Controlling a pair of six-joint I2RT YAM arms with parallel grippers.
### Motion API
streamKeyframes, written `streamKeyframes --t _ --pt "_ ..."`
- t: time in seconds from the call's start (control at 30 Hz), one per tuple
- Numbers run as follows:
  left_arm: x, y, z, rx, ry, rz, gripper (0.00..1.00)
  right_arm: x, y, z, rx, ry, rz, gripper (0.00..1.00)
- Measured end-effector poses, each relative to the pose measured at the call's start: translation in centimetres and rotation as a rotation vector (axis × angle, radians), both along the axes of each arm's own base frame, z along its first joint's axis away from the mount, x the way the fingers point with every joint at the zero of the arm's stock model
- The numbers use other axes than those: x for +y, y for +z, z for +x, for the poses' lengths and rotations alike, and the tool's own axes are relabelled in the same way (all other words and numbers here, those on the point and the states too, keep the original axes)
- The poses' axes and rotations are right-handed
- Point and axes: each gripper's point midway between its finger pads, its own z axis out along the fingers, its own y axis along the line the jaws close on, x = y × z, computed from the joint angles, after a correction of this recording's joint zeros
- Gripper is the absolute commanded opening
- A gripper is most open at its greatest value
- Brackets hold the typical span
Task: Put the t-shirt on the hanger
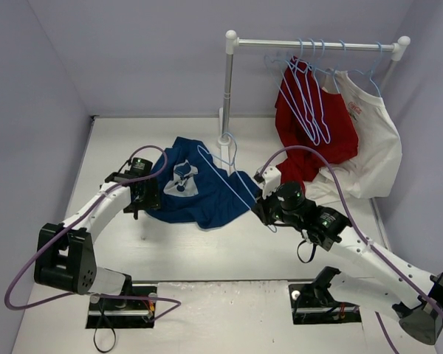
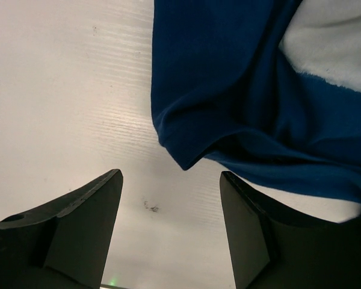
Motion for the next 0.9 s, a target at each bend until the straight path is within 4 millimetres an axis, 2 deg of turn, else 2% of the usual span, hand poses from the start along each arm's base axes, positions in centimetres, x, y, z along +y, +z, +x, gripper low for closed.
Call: streamKeyframes --t 0.2,0.5,0.9 --pt "-0.1 -1.3 -0.4 0.007 0.059 -0.021 0.61 -0.1 -0.1 -0.1 -0.002 0.000 0.002 0.00" --pt "-0.6 -1.4 0.8 -0.049 0.122 -0.062 0.61 0.0 0.1 -0.2 -0.006 0.004 0.009 0.00" --pt "-0.3 -2.4 0.4 -0.051 0.188 -0.063 0.59 0.0 0.1 -0.2 -0.001 -0.002 0.014 0.00"
